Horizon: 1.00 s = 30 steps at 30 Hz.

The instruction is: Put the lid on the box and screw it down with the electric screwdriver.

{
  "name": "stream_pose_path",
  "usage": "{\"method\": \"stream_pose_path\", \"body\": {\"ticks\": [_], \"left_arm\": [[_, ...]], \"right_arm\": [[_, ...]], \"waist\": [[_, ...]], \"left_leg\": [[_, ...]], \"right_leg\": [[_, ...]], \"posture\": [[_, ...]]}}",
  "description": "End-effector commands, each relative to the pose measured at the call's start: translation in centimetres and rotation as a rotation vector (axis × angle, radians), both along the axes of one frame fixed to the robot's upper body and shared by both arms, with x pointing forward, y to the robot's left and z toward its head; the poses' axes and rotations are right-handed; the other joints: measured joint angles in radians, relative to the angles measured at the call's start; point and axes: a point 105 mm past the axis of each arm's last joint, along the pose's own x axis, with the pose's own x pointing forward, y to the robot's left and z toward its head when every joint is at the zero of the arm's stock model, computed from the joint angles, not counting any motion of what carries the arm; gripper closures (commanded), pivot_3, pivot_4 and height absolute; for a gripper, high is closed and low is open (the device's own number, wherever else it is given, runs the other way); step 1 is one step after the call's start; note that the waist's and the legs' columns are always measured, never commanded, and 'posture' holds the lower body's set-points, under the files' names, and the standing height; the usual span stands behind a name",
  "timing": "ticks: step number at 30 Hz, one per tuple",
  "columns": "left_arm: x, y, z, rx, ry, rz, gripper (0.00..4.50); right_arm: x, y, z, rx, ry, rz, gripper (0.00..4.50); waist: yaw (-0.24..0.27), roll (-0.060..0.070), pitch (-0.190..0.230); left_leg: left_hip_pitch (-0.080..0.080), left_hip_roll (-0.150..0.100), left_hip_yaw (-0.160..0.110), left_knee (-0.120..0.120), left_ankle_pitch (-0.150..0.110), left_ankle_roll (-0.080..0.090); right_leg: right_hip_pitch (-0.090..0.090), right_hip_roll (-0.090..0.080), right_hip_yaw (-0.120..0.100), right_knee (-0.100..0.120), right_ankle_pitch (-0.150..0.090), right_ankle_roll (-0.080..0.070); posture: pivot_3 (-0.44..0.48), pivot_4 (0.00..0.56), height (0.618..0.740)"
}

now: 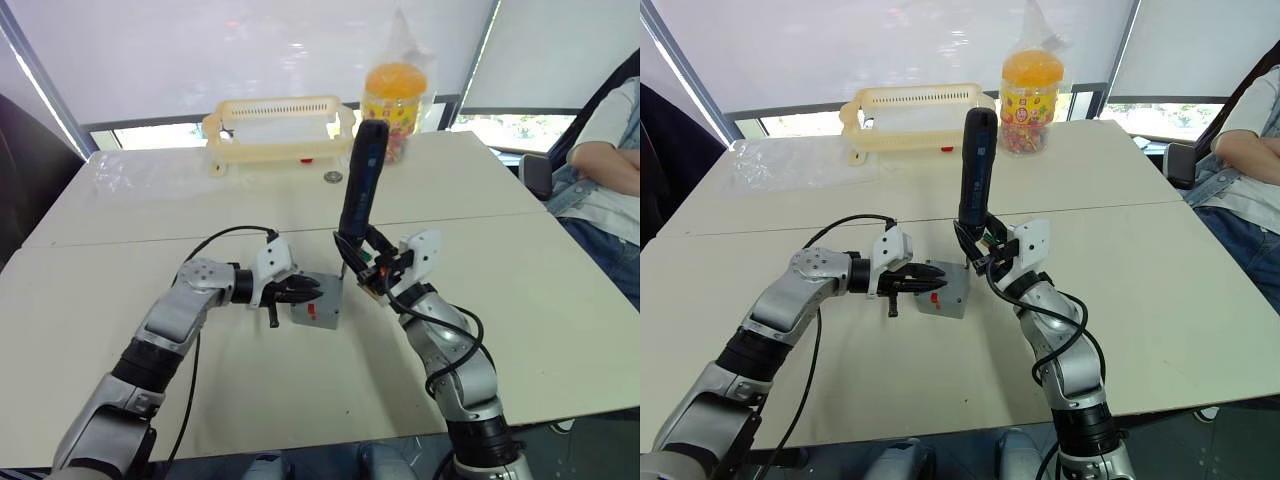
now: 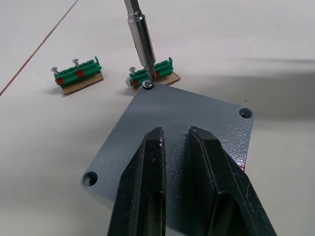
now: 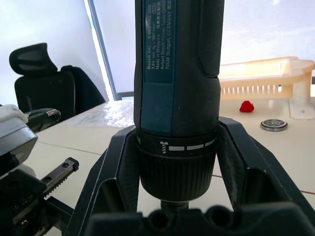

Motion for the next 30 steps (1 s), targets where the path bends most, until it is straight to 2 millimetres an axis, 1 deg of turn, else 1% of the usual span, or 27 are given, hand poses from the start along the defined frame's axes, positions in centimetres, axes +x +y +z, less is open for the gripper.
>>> {"method": "stream_pose_path", "body": {"ticks": [1, 12, 23, 30], "left_arm": [[-0.2, 0.3, -1.2, 0.033, 0.033, 0.011, 3.72], [-0.3, 0.2, -1.3, 0.031, 0.034, 0.012, 3.72], [-0.3, 0.2, -1.3, 0.027, 0.034, 0.017, 3.72], [-0.2, 0.2, -1.3, 0.026, 0.034, 0.02, 3.72]], "right_arm": [[-1.0, 0.3, 3.5, 0.052, -0.127, 0.019, 2.69], [-0.8, 0.2, 3.6, 0.042, -0.137, 0.013, 2.69], [-0.6, 0.3, 2.1, 0.014, -0.109, 0.007, 2.69], [-0.5, 0.3, 1.6, 0.009, -0.102, 0.001, 2.69]], "waist": [[0.0, 0.0, 0.0], [0.0, 0.0, 0.0], [0.001, 0.0, 0.0], [0.0, 0.0, 0.0]], "left_leg": [[0.0, 0.0, 0.0, 0.0, 0.0, 0.0], [0.0, 0.0, 0.0, 0.0, 0.0, 0.0], [0.0, 0.0, 0.0, 0.0, 0.0, 0.0], [0.0, 0.0, 0.0, 0.0, 0.0, 0.0]], "right_leg": [[0.0, 0.0, 0.0, 0.0, 0.0, 0.0], [0.0, 0.0, 0.0, 0.0, 0.0, 0.0], [0.0, 0.0, 0.0, 0.0, 0.0, 0.0], [0.0, 0.0, 0.0, 0.0, 0.0, 0.0]], "posture": [[0.0, 0.15, 0.74], [0.0, 0.15, 0.74], [0.0, 0.15, 0.74], [0.0, 0.15, 0.74]]}}
